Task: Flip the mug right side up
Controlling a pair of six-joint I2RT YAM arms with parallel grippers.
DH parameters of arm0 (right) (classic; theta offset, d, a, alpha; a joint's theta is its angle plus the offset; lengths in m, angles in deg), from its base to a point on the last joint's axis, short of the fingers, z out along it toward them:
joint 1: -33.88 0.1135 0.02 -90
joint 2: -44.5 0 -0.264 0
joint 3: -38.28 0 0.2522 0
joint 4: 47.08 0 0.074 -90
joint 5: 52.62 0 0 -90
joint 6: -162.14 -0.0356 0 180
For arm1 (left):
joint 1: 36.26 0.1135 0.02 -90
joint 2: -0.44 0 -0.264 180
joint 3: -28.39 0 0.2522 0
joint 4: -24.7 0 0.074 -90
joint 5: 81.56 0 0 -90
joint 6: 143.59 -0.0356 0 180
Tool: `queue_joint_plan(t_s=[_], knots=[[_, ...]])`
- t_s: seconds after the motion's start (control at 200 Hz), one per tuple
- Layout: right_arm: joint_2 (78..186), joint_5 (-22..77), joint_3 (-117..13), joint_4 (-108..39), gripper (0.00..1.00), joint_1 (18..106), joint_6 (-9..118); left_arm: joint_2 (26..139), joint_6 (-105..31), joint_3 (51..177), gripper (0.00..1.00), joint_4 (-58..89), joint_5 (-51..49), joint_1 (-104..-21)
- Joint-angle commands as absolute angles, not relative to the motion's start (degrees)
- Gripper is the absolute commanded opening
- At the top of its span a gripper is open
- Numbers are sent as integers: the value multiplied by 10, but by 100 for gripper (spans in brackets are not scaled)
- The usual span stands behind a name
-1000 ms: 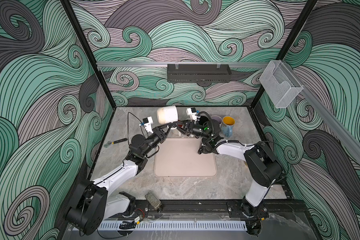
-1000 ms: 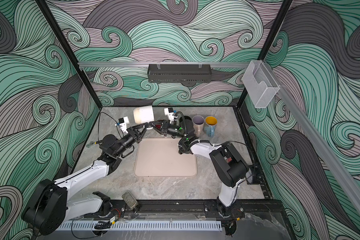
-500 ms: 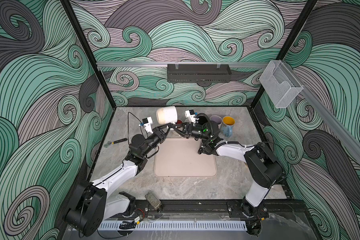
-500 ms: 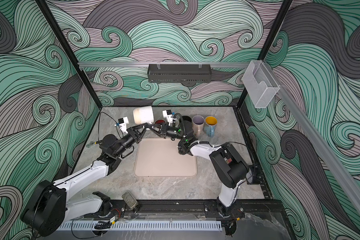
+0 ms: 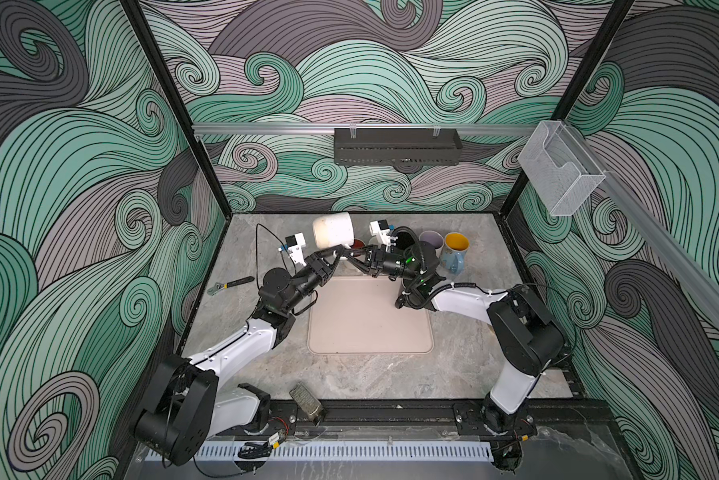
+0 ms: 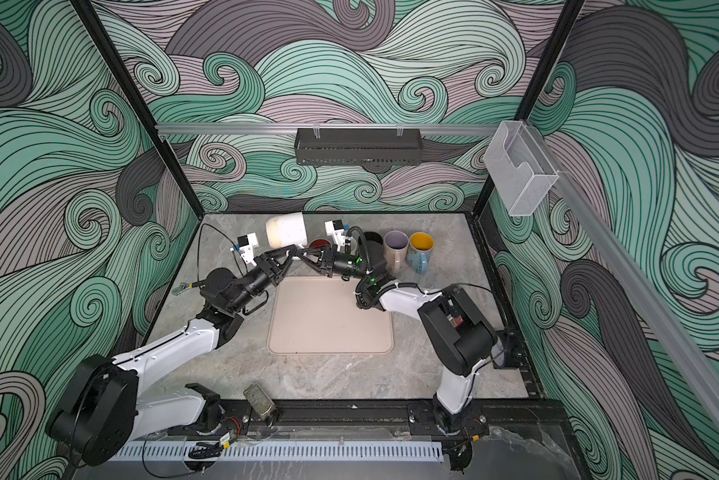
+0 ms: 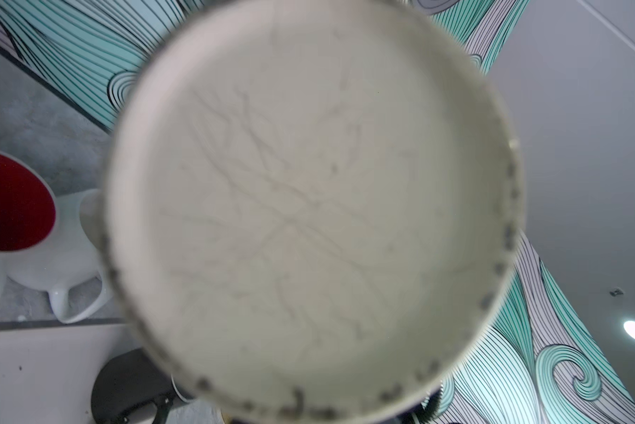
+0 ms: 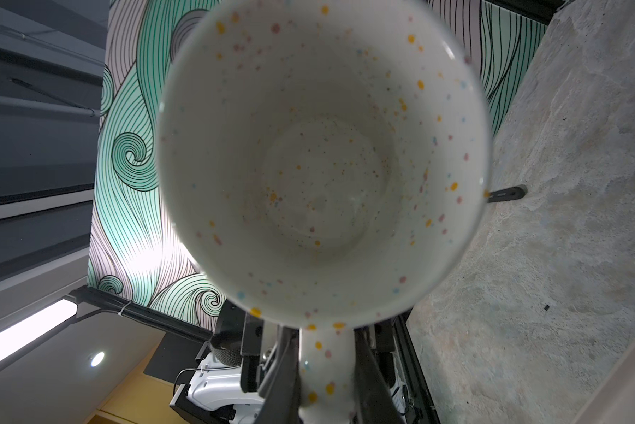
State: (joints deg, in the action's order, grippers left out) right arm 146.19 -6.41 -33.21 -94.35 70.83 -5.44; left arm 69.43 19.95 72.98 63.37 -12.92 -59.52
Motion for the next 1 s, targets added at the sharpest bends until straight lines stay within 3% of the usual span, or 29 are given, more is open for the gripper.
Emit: queue_joint_plan(t_s=[0.0,0.21,0.515,0.996], knots=[[1433,-73,-345,-943,0,724,-24,668,165,753,40,624,-166,-603],[1436,-68,-344,-944,0,721,-26,668,171,743,39,632,-158,-596],[1422,-65,-347,-907,0,715,-4,658,171,719,52,608,-137,-576],[1424,-68,-358,-861,0,708,18,592,70,732,58,399,-114,-570]])
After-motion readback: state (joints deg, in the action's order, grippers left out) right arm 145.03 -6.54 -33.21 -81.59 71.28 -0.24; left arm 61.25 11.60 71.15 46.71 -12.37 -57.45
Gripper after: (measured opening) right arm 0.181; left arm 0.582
